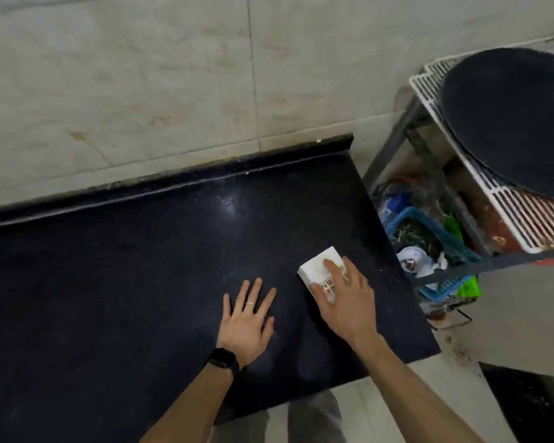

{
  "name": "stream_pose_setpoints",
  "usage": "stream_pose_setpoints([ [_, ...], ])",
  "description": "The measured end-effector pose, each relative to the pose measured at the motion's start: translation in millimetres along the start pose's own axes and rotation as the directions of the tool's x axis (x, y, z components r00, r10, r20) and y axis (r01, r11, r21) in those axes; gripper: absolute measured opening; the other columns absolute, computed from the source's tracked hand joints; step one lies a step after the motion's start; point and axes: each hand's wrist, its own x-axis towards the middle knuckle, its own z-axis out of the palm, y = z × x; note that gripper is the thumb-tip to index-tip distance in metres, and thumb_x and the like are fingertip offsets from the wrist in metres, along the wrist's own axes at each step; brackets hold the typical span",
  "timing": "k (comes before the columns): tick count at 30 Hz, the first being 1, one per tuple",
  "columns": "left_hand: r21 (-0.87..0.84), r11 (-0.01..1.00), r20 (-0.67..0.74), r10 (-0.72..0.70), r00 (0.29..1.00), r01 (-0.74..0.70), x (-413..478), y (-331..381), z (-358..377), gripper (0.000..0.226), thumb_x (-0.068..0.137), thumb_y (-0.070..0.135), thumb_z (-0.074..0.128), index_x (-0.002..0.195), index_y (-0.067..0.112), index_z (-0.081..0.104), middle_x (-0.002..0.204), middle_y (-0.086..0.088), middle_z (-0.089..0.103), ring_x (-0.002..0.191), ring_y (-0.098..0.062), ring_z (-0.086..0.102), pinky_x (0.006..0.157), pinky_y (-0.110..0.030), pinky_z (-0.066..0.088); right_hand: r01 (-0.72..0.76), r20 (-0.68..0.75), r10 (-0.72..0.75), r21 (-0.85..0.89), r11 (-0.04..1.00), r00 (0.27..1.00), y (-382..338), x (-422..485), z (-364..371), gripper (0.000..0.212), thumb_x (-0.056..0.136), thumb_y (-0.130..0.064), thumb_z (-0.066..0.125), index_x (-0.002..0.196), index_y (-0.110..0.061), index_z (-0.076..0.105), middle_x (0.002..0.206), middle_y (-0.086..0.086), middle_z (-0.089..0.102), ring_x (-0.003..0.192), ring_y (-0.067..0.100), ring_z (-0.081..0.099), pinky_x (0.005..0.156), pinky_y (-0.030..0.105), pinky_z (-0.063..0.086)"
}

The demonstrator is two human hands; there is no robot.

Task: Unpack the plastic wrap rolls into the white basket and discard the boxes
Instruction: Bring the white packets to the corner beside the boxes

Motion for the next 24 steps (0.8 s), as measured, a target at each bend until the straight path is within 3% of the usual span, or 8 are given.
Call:
stream_pose_setpoints([
  [7, -0.009, 0.994, -0.034, -0.113, 0.993, 0.113, 1, 17, 14, 0.064, 0.095, 0.044, 0.038, 0.155, 0.032, 0.021, 0.165, -0.002, 0.010, 0.152, -0.026, 0.006, 0.115, -0.064, 0.013, 0.070, -0.042, -0.073, -0.063, 0.996, 0.996, 13, 7, 16, 0.074, 0.080, -0.066, 0.062, 0.142, -0.030, 0.043, 0.148, 0.014, 0.044, 0.113, 0.039, 0.054, 0.084, 0.051, 0.050],
  [12, -0.095, 0.982, -0.040, -0.165, 0.986, 0.160, -2, 29, 6, 0.061, 0.095, 0.044, 0.019, 0.156, 0.034, 0.013, 0.165, 0.002, 0.000, 0.152, -0.023, 0.001, 0.119, -0.058, 0.008, 0.067, 0.001, -0.067, -0.029, 0.997, 0.998, 13, 6, 10, 0.076, 0.080, -0.062, 0.065, 0.144, -0.033, 0.035, 0.149, 0.011, 0.039, 0.116, 0.038, 0.051, 0.089, 0.053, 0.047],
  [14, -0.185, 0.961, -0.075, -0.224, 0.972, 0.207, -15, 33, -4, 0.061, 0.095, 0.044, 0.017, 0.155, 0.033, 0.021, 0.165, 0.002, 0.011, 0.151, -0.023, 0.014, 0.120, -0.053, 0.014, 0.059, 0.038, -0.059, 0.021, 0.998, 0.998, 11, 5, 2, 0.074, 0.081, -0.061, 0.065, 0.143, -0.036, 0.034, 0.150, 0.007, 0.036, 0.120, 0.037, 0.049, 0.093, 0.054, 0.046],
  [17, -0.310, 0.896, -0.113, -0.367, 0.923, 0.318, -46, 29, -17, 0.061, 0.094, 0.045, 0.018, 0.153, 0.033, 0.028, 0.162, 0.004, 0.022, 0.148, -0.021, 0.023, 0.120, -0.046, 0.018, 0.074, 0.114, -0.089, 0.125, 0.989, 0.989, 4, -1, -9, 0.070, 0.082, -0.062, 0.063, 0.141, -0.038, 0.036, 0.150, 0.002, 0.037, 0.125, 0.031, 0.050, 0.096, 0.052, 0.048],
  [24, -0.406, 0.738, -0.137, -0.632, 0.763, 0.539, -164, -24, -29, 0.055, 0.092, 0.045, 0.032, 0.145, 0.034, 0.044, 0.152, 0.005, 0.043, 0.144, -0.020, 0.033, 0.116, -0.038, 0.026, 0.329, 0.265, -0.370, 0.188, 0.925, 0.890, -76, -71, 4, 0.070, 0.077, -0.063, 0.063, 0.139, -0.039, 0.041, 0.145, -0.007, 0.040, 0.120, 0.020, 0.056, 0.092, 0.044, 0.053],
])
